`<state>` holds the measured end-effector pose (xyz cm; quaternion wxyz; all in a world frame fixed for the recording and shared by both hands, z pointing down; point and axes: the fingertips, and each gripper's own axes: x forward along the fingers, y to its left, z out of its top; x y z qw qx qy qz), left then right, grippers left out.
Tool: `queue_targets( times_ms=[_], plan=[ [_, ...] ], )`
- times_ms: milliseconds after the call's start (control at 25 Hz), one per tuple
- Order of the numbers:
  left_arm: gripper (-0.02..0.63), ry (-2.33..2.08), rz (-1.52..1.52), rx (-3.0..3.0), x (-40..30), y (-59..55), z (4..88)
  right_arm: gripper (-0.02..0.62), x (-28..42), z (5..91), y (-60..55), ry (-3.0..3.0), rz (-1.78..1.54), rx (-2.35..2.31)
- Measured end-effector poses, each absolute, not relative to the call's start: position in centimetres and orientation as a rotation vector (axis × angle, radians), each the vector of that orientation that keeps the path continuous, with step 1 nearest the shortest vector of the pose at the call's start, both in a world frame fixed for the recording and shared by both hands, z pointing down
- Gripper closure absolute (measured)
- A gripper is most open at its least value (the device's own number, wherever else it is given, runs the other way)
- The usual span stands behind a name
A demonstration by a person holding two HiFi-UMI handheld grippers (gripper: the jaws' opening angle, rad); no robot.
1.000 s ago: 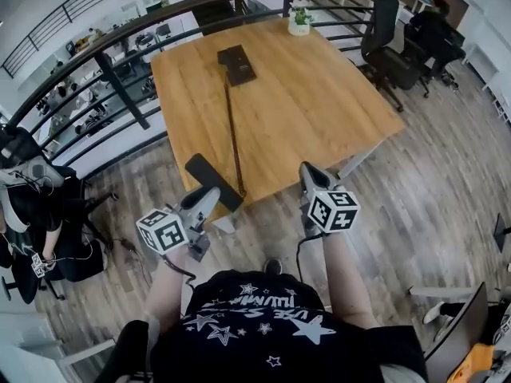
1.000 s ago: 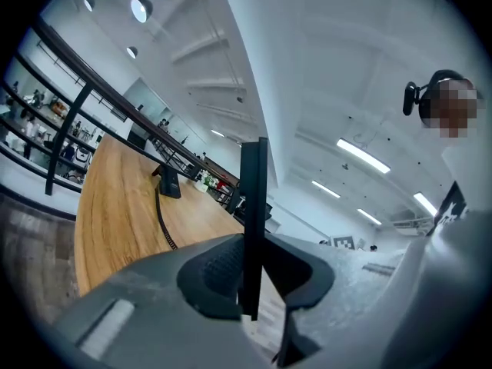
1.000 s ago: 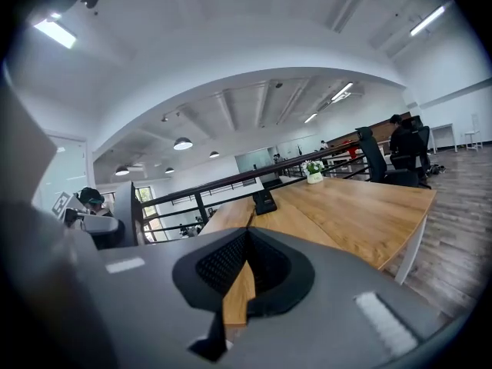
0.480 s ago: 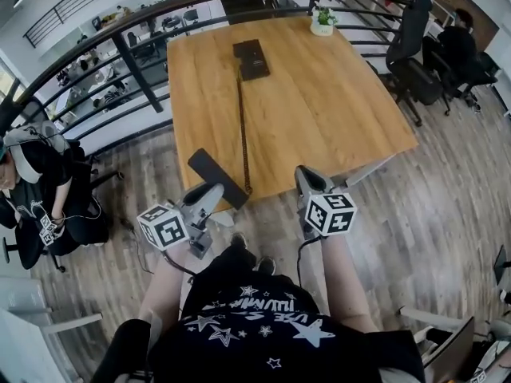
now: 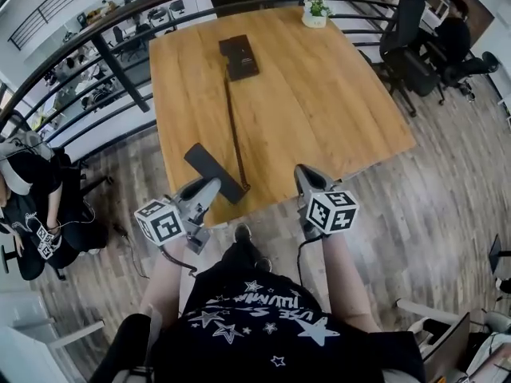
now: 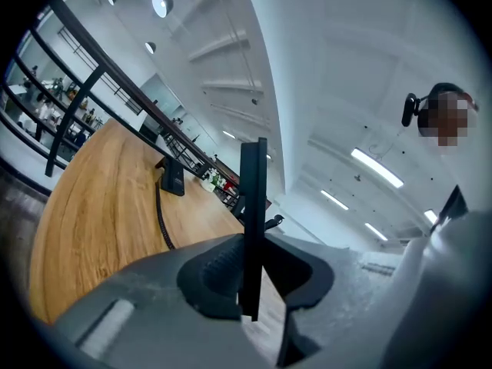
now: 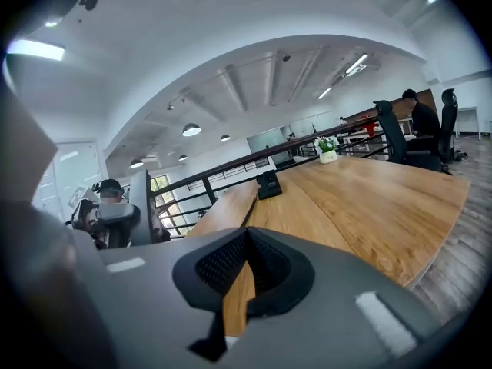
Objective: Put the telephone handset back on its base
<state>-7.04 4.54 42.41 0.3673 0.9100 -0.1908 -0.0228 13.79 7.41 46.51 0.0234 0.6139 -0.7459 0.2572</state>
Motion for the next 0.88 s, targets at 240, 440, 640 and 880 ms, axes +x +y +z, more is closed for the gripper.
queue_targets(
  times_ms=[240,440,640,880],
  plan=[
    [0.525,-0.457,-0.085,2.353,-6.4,-1.4,42.0,0.595,15.6,45.5,1.9,-2.261,0.780,1.935],
    [0.525,-0.449,-0.103,2.349,-6.8,-6.9,42.1,0.595,16.1,43.9,-4.0,-2.254,0.728,1.940],
    [0.525,-0.427,-0.119,2.345,-5.9,-10.1,42.3,0.595,17.1,43.3,-7.0,-2.229,0.700,1.939],
    [0.525,-0.382,-0.073,2.382,-4.4,-13.5,42.5,0.595,18.7,43.0,-9.5,-2.198,0.683,1.942]
  ],
)
